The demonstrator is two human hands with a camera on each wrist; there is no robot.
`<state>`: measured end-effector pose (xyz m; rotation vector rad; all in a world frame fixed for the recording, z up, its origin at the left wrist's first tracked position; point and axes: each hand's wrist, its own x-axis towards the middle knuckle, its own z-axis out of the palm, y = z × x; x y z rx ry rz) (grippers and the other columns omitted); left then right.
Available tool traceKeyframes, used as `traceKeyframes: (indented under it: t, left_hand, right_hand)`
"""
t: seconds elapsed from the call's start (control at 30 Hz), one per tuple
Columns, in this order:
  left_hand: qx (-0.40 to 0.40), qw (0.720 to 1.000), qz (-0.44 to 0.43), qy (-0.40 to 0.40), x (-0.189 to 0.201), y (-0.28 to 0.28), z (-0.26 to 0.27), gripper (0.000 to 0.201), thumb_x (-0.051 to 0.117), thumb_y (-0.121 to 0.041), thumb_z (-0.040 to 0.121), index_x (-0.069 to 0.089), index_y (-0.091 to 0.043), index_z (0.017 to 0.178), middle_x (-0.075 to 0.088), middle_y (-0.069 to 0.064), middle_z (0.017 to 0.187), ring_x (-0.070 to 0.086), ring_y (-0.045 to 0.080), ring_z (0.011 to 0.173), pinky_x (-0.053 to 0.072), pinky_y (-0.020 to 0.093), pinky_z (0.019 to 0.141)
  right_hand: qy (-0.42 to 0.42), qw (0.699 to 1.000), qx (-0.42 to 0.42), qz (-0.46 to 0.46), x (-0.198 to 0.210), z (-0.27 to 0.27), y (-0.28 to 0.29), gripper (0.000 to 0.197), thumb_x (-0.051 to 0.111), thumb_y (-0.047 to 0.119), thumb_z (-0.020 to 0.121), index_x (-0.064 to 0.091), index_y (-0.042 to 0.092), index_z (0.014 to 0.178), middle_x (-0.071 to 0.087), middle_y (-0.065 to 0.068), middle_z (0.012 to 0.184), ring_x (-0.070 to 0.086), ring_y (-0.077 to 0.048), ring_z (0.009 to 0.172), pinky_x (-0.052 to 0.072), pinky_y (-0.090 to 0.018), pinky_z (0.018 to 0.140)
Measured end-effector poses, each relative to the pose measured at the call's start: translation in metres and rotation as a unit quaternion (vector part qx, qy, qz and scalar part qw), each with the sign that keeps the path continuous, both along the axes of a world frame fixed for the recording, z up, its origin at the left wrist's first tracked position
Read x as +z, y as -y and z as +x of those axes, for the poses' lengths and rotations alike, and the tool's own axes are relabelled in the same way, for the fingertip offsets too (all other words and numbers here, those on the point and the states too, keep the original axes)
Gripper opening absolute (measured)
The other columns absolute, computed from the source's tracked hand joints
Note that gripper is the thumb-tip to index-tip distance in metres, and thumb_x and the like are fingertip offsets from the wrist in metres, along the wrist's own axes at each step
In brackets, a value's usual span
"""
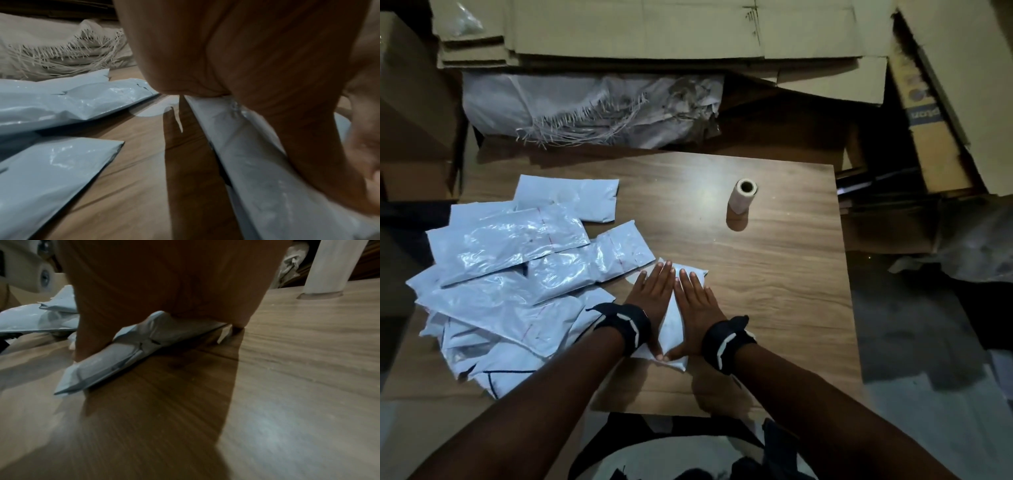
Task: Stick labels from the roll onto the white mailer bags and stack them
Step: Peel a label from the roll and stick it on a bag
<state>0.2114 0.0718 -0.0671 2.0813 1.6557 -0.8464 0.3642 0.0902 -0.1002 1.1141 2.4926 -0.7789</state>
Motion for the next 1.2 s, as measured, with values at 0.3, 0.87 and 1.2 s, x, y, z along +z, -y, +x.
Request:
traceKeyframes:
  t: [0.3, 0.87, 1.2]
  left_hand:
    - [0.07, 0.997, -0.013, 0.028, 0.004, 0.007, 0.005, 0.168, 0.088, -0.064, 0.039, -0.024, -0.002, 0.148, -0.029, 0.02, 0.155, -0.018, 0.037, 0.147, -0.004, 0.051, 0.12]
    - [0.177, 0.981, 0.076, 0.026, 0.038, 0.035, 0.013, 0.134, 0.077, -0.058, 0.068, -0.019, -0.015, 0.152, -0.021, 0.012, 0.16, -0.014, 0.042, 0.147, -0.005, 0.056, 0.116]
    - [0.352, 0.869, 0.174, 0.303, 0.047, -0.027, 0.008, 0.101, 0.067, -0.061, 0.08, 0.014, -0.017, 0.155, 0.03, 0.006, 0.157, 0.036, 0.023, 0.14, 0.035, 0.038, 0.111]
  right_hand:
    - [-0.105, 0.985, -0.097, 0.093, 0.041, 0.019, -0.061, 0.073, 0.061, 0.061, 0.083, 0.05, 0.013, 0.136, 0.045, -0.013, 0.144, 0.042, -0.034, 0.131, 0.036, -0.043, 0.106]
    - [-0.03, 0.942, -0.309, 0.126, 0.068, 0.022, -0.236, 0.034, 0.059, 0.033, 0.089, 0.056, 0.013, 0.117, 0.061, -0.015, 0.115, 0.059, -0.039, 0.101, 0.051, -0.043, 0.086]
    - [-0.343, 0.848, -0.398, -0.063, 0.066, 0.052, -0.167, 0.032, 0.07, 0.004, 0.084, 0.057, 0.018, 0.11, 0.061, -0.008, 0.112, 0.062, -0.027, 0.098, 0.053, -0.034, 0.081]
